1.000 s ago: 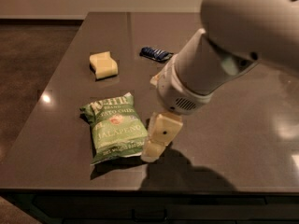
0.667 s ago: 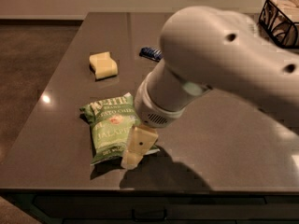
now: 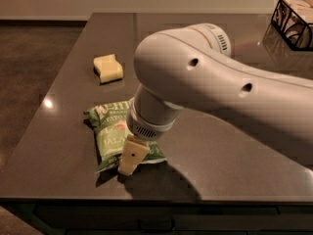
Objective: Move green jalapeno chip bag near rxbar blueberry
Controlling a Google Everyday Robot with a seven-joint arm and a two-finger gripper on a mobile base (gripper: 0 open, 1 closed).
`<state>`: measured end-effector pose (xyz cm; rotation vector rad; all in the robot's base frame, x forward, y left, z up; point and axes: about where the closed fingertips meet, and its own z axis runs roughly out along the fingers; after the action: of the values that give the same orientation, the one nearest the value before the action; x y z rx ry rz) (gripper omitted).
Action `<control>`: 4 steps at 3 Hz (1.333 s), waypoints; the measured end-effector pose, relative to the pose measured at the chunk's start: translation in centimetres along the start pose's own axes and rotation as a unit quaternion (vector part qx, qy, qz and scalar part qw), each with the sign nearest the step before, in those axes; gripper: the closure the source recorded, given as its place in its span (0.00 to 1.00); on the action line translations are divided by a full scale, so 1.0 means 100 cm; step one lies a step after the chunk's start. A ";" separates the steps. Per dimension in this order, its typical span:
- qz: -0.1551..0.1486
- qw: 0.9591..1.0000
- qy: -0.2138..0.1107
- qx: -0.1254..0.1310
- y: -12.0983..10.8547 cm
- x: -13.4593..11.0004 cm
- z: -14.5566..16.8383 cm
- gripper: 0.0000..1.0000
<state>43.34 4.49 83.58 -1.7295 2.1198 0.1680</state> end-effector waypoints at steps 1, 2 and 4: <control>0.017 1.000 0.005 0.007 -0.008 0.001 -0.004 0.40; 0.037 0.999 -0.001 0.020 -0.027 0.004 -0.021 0.63; 0.091 0.992 -0.008 0.087 -0.102 0.030 -0.072 1.00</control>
Offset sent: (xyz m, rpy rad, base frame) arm 0.0417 -0.0337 0.0433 0.0413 -0.0273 -0.1445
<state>51.04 -3.01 90.55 -1.4335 2.2080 0.0448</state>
